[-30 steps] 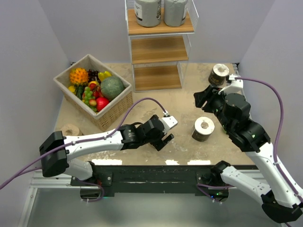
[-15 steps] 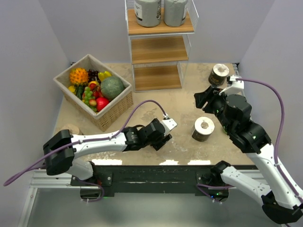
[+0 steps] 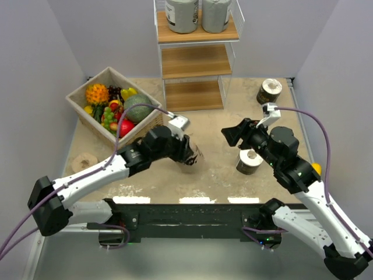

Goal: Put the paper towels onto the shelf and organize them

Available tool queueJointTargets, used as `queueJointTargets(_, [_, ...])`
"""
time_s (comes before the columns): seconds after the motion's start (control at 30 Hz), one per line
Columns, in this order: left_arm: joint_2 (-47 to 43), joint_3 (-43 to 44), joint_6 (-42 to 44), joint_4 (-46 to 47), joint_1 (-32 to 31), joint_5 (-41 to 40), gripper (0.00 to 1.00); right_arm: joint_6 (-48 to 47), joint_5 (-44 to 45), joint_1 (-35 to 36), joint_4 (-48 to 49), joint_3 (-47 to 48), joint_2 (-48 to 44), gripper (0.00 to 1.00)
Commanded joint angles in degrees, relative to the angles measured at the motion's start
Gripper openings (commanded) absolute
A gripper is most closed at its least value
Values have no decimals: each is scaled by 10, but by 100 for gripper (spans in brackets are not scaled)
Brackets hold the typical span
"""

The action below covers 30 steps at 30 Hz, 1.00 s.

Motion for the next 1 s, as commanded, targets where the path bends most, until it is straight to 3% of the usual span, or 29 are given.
queueJointTargets(0.0, [-55,20,-96,71,76,113,45,61,-109,-1,122,-53,-31,66])
queueJointTargets(0.13, [-88,21,-202,119,126,188,45,129,-167,-2,200,-103,-51,72])
queueJointTargets(0.27, [-108,29,-272,188,143,206,46,196,-208,-2,291,-150,-76,81])
queueJointTargets(0.43, [-123,17,-358,256,147,211,46,234,-209,-2,325,-184,-116,92])
queueJointTargets(0.7, [-152,-22,-414,333,147,203,47,302,-253,-2,432,-220,-90,91])
queueJointTargets(0.97, [-167,-56,-449,386,146,188,48,305,-237,0,436,-209,-63,93])
